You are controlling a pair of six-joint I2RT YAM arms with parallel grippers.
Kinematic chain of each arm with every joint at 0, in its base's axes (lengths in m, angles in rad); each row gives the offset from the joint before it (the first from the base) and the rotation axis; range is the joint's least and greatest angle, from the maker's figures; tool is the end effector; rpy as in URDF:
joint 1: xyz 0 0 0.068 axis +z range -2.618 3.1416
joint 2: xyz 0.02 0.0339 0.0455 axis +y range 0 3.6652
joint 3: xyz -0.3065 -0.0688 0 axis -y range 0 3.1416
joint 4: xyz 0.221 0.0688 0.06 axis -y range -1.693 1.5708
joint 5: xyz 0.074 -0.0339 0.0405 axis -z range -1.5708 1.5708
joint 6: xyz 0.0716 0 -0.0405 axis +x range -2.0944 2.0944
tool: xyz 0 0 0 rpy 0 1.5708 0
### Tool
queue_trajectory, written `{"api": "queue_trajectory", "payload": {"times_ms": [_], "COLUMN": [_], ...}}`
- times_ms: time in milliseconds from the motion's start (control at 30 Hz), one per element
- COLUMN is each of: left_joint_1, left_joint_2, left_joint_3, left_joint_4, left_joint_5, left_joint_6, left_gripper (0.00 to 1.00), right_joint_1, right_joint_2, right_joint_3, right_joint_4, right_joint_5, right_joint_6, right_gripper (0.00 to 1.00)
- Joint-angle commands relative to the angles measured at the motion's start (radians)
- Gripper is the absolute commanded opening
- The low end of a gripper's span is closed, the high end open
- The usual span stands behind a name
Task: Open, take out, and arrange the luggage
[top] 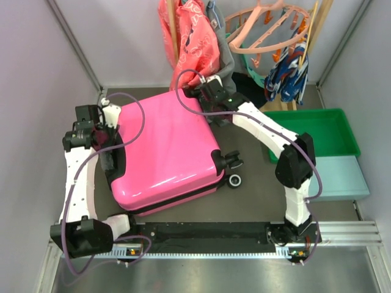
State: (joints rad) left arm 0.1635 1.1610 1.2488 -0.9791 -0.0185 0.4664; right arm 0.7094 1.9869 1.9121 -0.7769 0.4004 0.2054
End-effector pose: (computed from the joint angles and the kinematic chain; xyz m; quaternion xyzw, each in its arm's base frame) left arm 0.2013 0.0346 0.3605 0.1392 0.9325 0.1115 0.3141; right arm 0.3679 0.2791 0.3319 -0.1610 0.9058 -0.0147 0.3916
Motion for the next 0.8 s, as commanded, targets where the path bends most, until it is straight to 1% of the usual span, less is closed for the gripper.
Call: {"api": "queue_trajectory", "payload": {"times_ms": [0,67,100,133,167,233,267,333,367,400,467,500,567,600,633,700,733,767], "left_joint_1": [-0.045,-0.044,-0.044,-0.045,-0.044,-0.044,-0.045,-0.044,-0.045,-0.044,-0.044,-0.044,-0.044,-0.045,-0.047,-0.047,-0.048,-0.053], "left_joint_2": [-0.07,-0.072,-0.073,-0.078,-0.086,-0.092,-0.095,-0.093,-0.09,-0.086,-0.061,-0.052,-0.008,0.015,0.07,0.13,0.193,0.224], "left_joint_3": [0.003,0.001,0.001,0.003,0.004,0.029,0.04,0.09,0.128,0.147,0.199,0.215,0.262,0.282,0.303,0.385,0.409,0.454], "left_joint_4": [-0.29,-0.277,-0.276,-0.261,-0.257,-0.247,-0.245,-0.244,-0.233,-0.228,-0.195,-0.175,-0.139,-0.107,-0.095,-0.06,-0.043,-0.029], "left_joint_5": [0.195,0.172,0.16,0.152,0.128,0.106,0.089,0.071,0.059,0.054,0.054,0.069,0.094,0.104,0.107,0.109,0.112,0.106], "left_joint_6": [0.028,0.017,0.011,0.011,0.011,0.006,0.006,0.011,0.011,0.011,0.003,-0.002,-0.026,-0.037,-0.047,-0.084,-0.092,-0.104], "left_gripper": [0.15,0.16,0.18,0.22,0.31,0.42,0.5,0.57,0.63,0.64,0.65,0.65,0.64,0.61,0.61,0.58,0.55,0.54], "right_joint_1": [0.142,0.144,0.144,0.147,0.147,0.153,0.153,0.156,0.157,0.16,0.17,0.174,0.188,0.194,0.206,0.229,0.243,0.275], "right_joint_2": [-0.225,-0.287,-0.348,-0.374,-0.404,-0.471,-0.491,-0.551,-0.572,-0.598,-0.677,-0.701,-0.762,-0.776,-0.79,-0.824,-0.833,-0.841], "right_joint_3": [-0.062,-0.085,-0.106,-0.12,-0.134,-0.182,-0.199,-0.254,-0.275,-0.322,-0.375,-0.427,-0.475,-0.508,-0.522,-0.568,-0.585,-0.603], "right_joint_4": [0.116,0.079,0.065,0.056,0.045,0.004,-0.018,-0.07,-0.087,-0.114,-0.136,-0.148,-0.183,-0.2,-0.24,-0.271,-0.285,-0.3], "right_joint_5": [-0.037,0.0,0.008,0.008,0.008,0.024,0.035,0.057,0.063,0.069,0.089,0.097,0.104,0.116,0.118,0.129,0.13,0.132], "right_joint_6": [0.008,-0.009,-0.012,-0.012,-0.014,-0.001,0.023,0.072,0.093,0.112,0.167,0.183,0.219,0.233,0.262,0.294,0.33,0.35], "right_gripper": [0.68,0.75,0.78,0.79,0.8,0.81,0.81,0.77,0.75,0.67,0.55,0.44,0.33,0.22,0.16,0.07,0.06,0.03]}}
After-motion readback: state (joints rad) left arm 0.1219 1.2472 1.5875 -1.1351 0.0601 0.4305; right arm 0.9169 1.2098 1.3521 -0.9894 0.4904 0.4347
